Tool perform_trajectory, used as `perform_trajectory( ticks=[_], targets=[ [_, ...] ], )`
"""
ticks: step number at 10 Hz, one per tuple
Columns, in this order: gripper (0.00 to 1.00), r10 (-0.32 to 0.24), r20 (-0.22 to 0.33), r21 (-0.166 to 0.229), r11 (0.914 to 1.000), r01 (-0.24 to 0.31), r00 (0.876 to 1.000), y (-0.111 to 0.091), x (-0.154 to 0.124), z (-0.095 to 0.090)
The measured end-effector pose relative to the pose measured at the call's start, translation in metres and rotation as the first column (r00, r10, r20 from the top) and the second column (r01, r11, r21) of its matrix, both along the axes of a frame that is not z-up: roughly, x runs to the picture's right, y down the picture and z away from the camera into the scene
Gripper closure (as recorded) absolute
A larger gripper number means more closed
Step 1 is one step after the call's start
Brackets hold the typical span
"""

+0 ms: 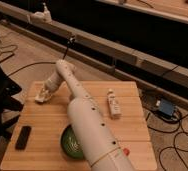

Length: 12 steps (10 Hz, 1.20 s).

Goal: Place the white sponge in the ceramic bowl

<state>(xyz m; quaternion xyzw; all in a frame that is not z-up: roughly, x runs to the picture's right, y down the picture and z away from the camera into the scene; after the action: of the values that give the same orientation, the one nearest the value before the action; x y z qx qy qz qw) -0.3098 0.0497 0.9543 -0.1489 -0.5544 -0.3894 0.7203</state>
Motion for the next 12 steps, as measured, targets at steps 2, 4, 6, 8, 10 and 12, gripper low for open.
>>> perform_trajectory(
  ticks=[2,4,6,8,10,12],
  targets=[
    [1.00,0.008,0.006,0.007,0.9999,-0.008,1.000,-0.001,0.003,-0.001],
    [1.00,0.014,0.008,0.018,0.9997,-0.015,1.000,-0.005,0.007,-0.003],
    [1.00,0.024,0.008,0.037,0.9990,-0.024,1.000,-0.011,0.012,-0.007],
    [1.00,0.029,0.007,0.052,0.9982,-0.029,1.000,-0.015,0.015,-0.009],
    [1.00,0.034,0.005,0.066,0.9972,-0.034,0.999,-0.018,0.019,-0.012],
    [1.00,0.038,0.000,0.078,0.9963,-0.038,0.999,-0.020,0.023,-0.018]
  ],
)
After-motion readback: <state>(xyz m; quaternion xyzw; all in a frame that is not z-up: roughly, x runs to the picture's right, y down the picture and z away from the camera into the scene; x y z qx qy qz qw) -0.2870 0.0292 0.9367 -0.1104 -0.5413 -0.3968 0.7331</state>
